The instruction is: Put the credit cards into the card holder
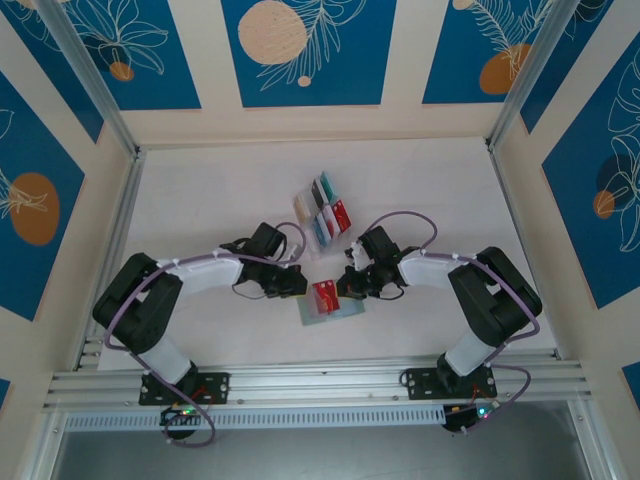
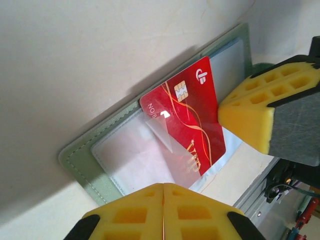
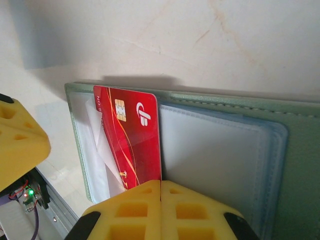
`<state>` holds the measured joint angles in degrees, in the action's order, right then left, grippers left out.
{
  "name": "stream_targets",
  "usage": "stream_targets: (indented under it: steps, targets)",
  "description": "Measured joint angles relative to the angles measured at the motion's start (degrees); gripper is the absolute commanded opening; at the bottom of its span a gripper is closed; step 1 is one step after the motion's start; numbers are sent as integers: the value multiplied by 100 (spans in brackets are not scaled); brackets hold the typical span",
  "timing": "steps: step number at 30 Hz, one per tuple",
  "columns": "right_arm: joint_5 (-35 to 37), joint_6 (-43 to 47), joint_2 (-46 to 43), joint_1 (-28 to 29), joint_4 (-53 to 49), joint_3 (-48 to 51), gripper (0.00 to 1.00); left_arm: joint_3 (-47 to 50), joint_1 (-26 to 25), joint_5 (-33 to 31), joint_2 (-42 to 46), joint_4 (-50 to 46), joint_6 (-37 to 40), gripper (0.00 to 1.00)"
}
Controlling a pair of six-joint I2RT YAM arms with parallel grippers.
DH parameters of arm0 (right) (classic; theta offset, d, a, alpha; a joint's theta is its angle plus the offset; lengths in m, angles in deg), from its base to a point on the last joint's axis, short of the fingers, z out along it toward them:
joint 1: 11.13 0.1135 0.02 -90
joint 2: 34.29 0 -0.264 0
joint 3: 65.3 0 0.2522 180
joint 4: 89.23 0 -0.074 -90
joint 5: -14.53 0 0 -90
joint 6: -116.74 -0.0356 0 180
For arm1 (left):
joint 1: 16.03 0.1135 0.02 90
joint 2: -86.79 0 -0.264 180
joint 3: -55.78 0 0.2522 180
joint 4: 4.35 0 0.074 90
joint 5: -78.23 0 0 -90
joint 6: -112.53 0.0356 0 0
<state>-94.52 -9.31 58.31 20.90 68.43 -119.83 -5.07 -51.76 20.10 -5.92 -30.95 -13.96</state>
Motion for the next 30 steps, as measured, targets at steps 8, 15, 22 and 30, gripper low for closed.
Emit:
stream_targets:
  steps: [8,15,22,30]
  targets:
    - [4,61,-96,0,-227,-7,0,175,-9,2,-129,42,0,7]
    - [0,260,-140,0,-573,-111,0,184,-20,70,-424,289,-2,6]
    - [-50,413,-136,22,-756,-197,0,267,-28,114,-431,466,-7,6]
    - [-87,452,-9,157,-754,-393,0,334,-31,157,-431,619,-66,6]
